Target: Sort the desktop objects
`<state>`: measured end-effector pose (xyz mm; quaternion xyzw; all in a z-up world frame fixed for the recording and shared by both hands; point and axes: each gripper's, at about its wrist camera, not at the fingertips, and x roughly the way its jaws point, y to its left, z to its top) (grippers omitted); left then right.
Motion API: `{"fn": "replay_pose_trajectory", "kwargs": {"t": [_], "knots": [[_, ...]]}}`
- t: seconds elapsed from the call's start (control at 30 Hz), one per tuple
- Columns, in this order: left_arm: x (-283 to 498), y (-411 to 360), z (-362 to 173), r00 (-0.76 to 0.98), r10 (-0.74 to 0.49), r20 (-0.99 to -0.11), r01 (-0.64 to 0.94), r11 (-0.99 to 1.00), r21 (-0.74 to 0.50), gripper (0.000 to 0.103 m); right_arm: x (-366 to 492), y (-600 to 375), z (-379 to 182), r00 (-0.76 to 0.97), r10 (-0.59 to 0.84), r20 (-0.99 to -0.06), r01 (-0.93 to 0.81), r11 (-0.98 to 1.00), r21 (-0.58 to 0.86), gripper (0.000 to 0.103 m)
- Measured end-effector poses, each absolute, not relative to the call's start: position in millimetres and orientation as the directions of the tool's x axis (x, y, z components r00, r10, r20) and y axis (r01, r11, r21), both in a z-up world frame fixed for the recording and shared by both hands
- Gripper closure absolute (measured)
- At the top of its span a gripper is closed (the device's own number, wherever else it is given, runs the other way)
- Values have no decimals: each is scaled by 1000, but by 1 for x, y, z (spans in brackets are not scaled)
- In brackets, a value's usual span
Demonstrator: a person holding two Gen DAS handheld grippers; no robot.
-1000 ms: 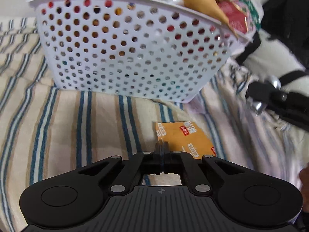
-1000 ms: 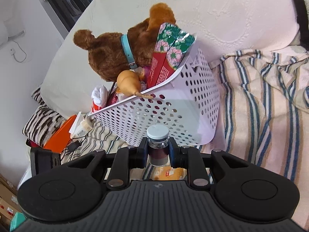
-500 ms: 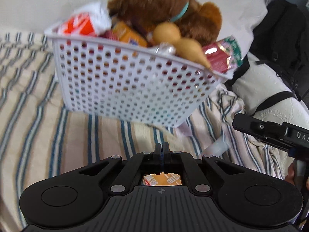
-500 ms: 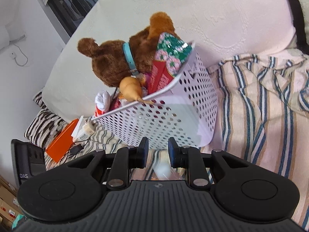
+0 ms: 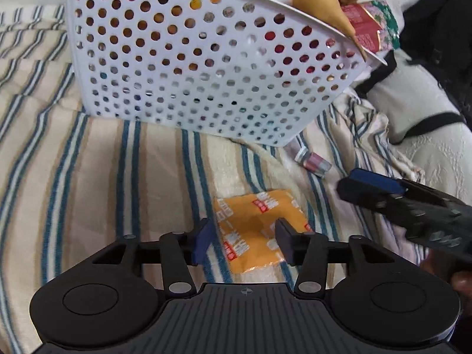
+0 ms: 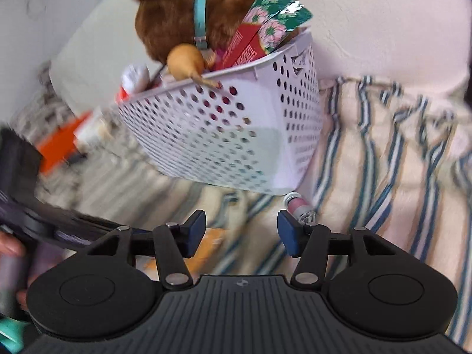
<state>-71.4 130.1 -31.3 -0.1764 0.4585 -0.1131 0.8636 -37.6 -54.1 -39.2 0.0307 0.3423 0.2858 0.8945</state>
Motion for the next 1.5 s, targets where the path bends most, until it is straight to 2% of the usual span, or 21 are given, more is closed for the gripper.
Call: {"fn": "replay_pose_trajectory", "kwargs": {"t": [0.03, 0.17, 0.33, 0.43, 0.47, 0.5, 0.53, 0.57, 0.6, 0.63, 0.67, 0.73, 0.97, 1.1, 1.13, 1.27, 1.4, 1.43, 1.5], "knots": [[-70, 130, -32, 556, -370, -744, 27, 903, -429, 32, -34, -52, -40, 616, 513, -598, -493, 843, 216, 43], [-65, 122, -33, 551, -413, -725, 38, 881, -472, 28, -7, -53, -46, 628, 451, -634, -461, 872, 163, 43], [-59, 107, -38, 559, -381, -737, 62, 905, -422, 18, 31, -60, -65, 598, 380, -706, -410, 901, 138, 44], [-53, 88, -41, 568, -358, -741, 68, 918, -391, 8, 52, -64, -80, 568, 390, -725, -401, 900, 171, 51], [-54, 79, -41, 576, -323, -751, 76, 936, -344, 9, 54, -65, -81, 574, 390, -720, -396, 902, 173, 55], [-55, 70, -41, 584, -286, -760, 82, 952, -295, 11, 54, -67, -81, 581, 377, -721, -375, 910, 174, 65], [-58, 64, -41, 592, -252, -766, 84, 964, -252, 23, 53, -70, -80, 592, 369, -716, -355, 918, 178, 75], [-62, 61, -40, 598, -227, -769, 90, 972, -217, 44, 50, -75, -80, 595, 369, -714, -336, 921, 196, 78], [-66, 64, -39, 598, -239, -765, 106, 970, -220, 58, 46, -80, -79, 596, 378, -709, -317, 921, 224, 79], [-69, 68, -38, 590, -256, -766, 111, 965, -237, 82, 41, -88, -78, 597, 391, -701, -296, 919, 261, 79], [-72, 76, -37, 587, -264, -766, 103, 962, -252, 87, 35, -94, -77, 602, 398, -692, -273, 917, 290, 79], [-76, 88, -37, 585, -266, -766, 72, 958, -277, 91, 24, -103, -78, 627, 386, -676, -231, 922, 312, 79], [-96, 113, 0, 673, -297, -678, 46, 931, -362, 91, -6, -135, -65, 693, 399, -601, -139, 891, 432, 79], [-105, 121, 48, 749, -252, -612, 56, 945, -321, 91, -14, -146, -41, 695, 492, -524, -151, 813, 563, 79], [-105, 124, 60, 770, -232, -594, 52, 951, -305, 91, -18, -145, -29, 699, 520, -491, -179, 791, 585, 83], [-83, 129, 101, 845, -135, -518, 6, 970, -243, 90, -33, -130, 34, 730, 604, -319, -338, 725, 600, 85], [-46, 138, 117, 872, -17, -489, -82, 980, -182, 90, -19, -92, 78, 732, 626, -270, -429, 730, 532, 85], [-41, 145, 118, 873, -9, -487, -85, 982, -170, 88, -15, -84, 84, 727, 631, -269, -441, 731, 521, 82], [-24, 144, 116, 864, 11, -503, -88, 988, -130, 63, -2, -66, 85, 703, 645, -300, -474, 739, 479, 81]]}}
